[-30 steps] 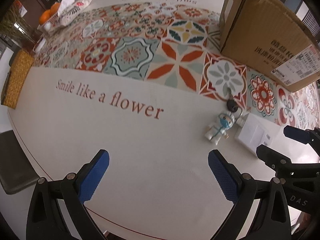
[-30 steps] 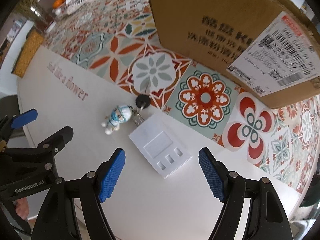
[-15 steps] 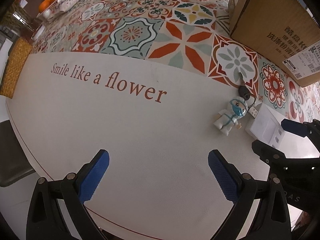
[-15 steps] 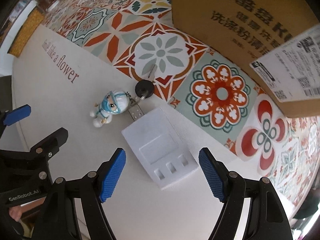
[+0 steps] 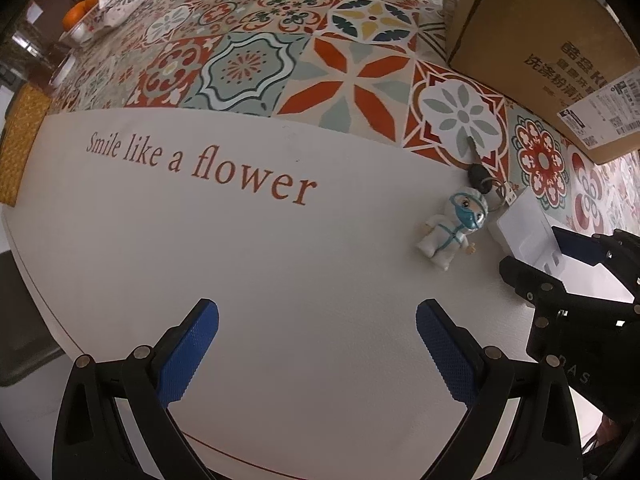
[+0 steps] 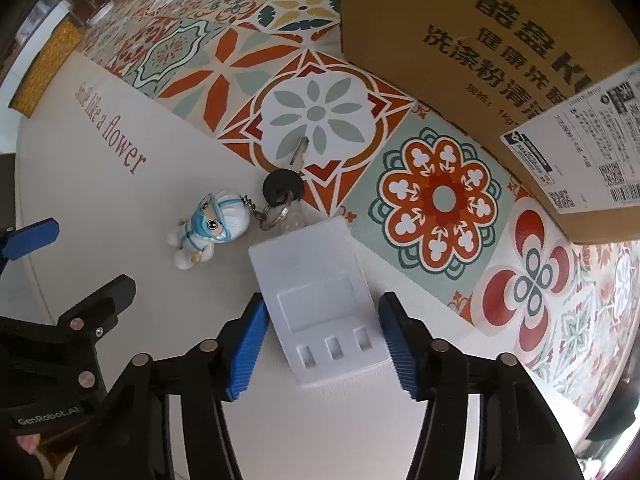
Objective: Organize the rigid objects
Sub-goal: 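Grasp the white charger with the right tool while the left tool grasps the astronaut keychain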
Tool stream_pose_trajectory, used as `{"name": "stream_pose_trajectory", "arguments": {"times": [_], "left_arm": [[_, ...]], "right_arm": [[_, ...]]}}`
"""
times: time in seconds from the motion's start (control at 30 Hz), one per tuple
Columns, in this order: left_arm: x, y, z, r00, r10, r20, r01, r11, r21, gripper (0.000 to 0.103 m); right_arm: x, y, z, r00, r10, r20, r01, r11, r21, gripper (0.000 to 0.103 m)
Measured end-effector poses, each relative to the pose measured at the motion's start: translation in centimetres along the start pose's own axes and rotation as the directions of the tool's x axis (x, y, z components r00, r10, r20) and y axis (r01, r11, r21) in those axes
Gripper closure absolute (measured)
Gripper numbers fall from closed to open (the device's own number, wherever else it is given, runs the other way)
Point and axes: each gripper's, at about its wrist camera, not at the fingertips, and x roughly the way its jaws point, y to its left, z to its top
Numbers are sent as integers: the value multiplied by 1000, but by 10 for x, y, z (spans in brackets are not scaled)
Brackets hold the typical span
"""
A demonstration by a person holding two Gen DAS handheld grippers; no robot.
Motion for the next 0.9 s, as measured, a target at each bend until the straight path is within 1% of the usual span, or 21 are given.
{"name": "stream_pose_trajectory", "arguments": {"times": [0.2, 0.33, 0.47, 0.63, 0.7, 0.83, 0.9], "left_arm": [[-6, -11, 9, 1000, -7, 12, 6, 998, 64, 2], [-12, -20, 13, 999, -30, 26, 26, 993, 118, 3], [-16, -31, 19, 998, -51, 41, 43, 983, 178, 3], [-19, -42, 25, 996, -79, 49, 63, 962, 265, 5], [-18, -47, 28, 995, -91, 47, 74, 952, 297, 11], [-15, -58, 35, 993, -113, 27, 97, 932, 350, 19], [-12, -65, 37, 992, -126, 13, 112, 922, 372, 24]], "right_arm": [[-10, -18, -9, 999, 21, 27, -23, 997, 76, 50], [-20, -29, -14, 998, 33, 59, -40, 991, 129, 51], [-33, -40, -22, 996, 38, 85, -53, 981, 185, 52], [-40, -48, -32, 993, 26, 114, -56, 962, 267, 53], [-42, -53, -37, 991, 30, 127, -68, 950, 305, 53], [-54, -64, -51, 988, 23, 152, -77, 931, 357, 53], [-55, -64, -51, 987, 15, 159, -75, 924, 376, 53]]}}
